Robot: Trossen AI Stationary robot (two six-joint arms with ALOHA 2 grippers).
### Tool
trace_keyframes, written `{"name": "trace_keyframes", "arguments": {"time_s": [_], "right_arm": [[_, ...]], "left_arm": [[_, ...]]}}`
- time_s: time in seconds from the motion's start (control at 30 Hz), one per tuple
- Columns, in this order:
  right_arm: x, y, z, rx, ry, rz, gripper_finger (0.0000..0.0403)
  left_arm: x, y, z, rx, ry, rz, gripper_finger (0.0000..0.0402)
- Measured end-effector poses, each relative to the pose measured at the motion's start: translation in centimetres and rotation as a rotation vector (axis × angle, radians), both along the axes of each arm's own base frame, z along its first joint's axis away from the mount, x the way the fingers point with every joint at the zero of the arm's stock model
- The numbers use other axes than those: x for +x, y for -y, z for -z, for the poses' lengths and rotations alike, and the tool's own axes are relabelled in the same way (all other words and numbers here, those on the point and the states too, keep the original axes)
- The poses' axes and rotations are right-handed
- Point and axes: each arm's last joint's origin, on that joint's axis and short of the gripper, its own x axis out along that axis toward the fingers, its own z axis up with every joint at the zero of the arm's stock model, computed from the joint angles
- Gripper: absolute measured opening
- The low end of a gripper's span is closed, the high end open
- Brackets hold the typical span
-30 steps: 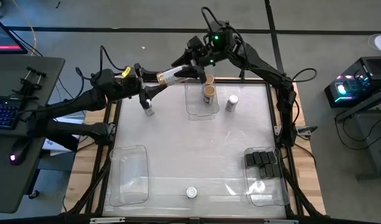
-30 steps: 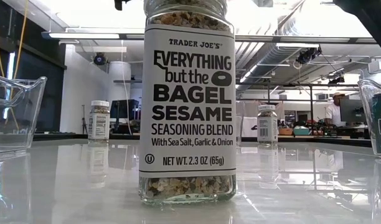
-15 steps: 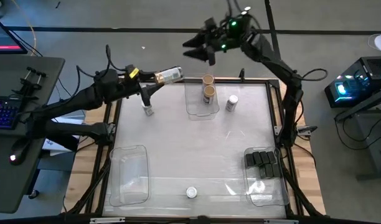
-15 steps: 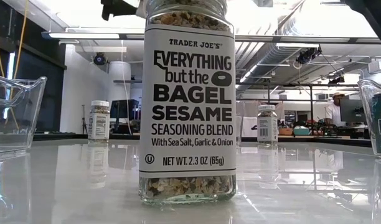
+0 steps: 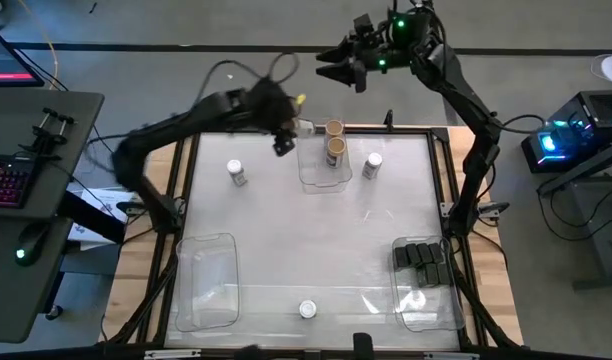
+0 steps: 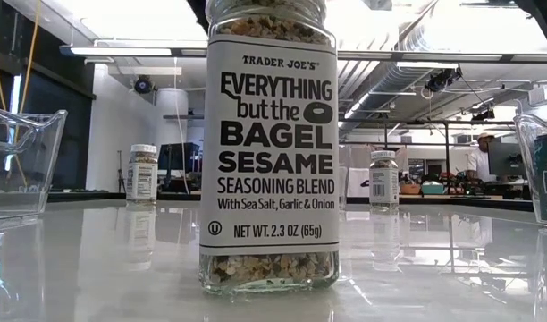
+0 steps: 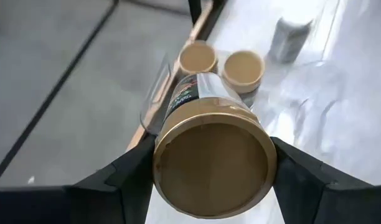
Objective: Sort spices by type
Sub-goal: Put the gold spice bottle into the top transparent bin
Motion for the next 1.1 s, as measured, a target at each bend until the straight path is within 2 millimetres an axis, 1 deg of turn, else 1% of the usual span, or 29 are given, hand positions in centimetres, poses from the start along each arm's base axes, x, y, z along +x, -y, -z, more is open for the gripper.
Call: {"name": "trace_keyframes", "arguments": {"time_s": [0.17, 0.3, 0.67, 0.9, 1.1], "right_arm": [[-0.1, -0.2, 0.8, -0.002, -0.068, -0.011, 0.0287], [-0.1, -0.2, 1.1, 0.009, -0.094, -0.018, 0.0287], [-0.1, -0.3, 1.3, 0.016, -0.111, -0.027, 0.0287], [-0.1, -0.3, 1.4, 0.023, -0.118, -0.03, 0.0287], [-0.1, -0.3, 1.4, 0.025, -0.121, -0.03, 0.0287]], "left_arm": [[3.8, -2.8, 1.9, -0.034, -0.074, 0.019, 0.0236], [5.5, -4.2, 4.0, -0.066, -0.158, 0.022, 0.0236], [7.5, -6.7, 9.6, -0.119, -0.284, 0.001, 0.0236], [8.0, -7.5, 11.2, -0.126, -0.307, 0.003, 0.0237], [8.2, -7.9, 11.3, -0.102, -0.29, 0.02, 0.0281]]}}
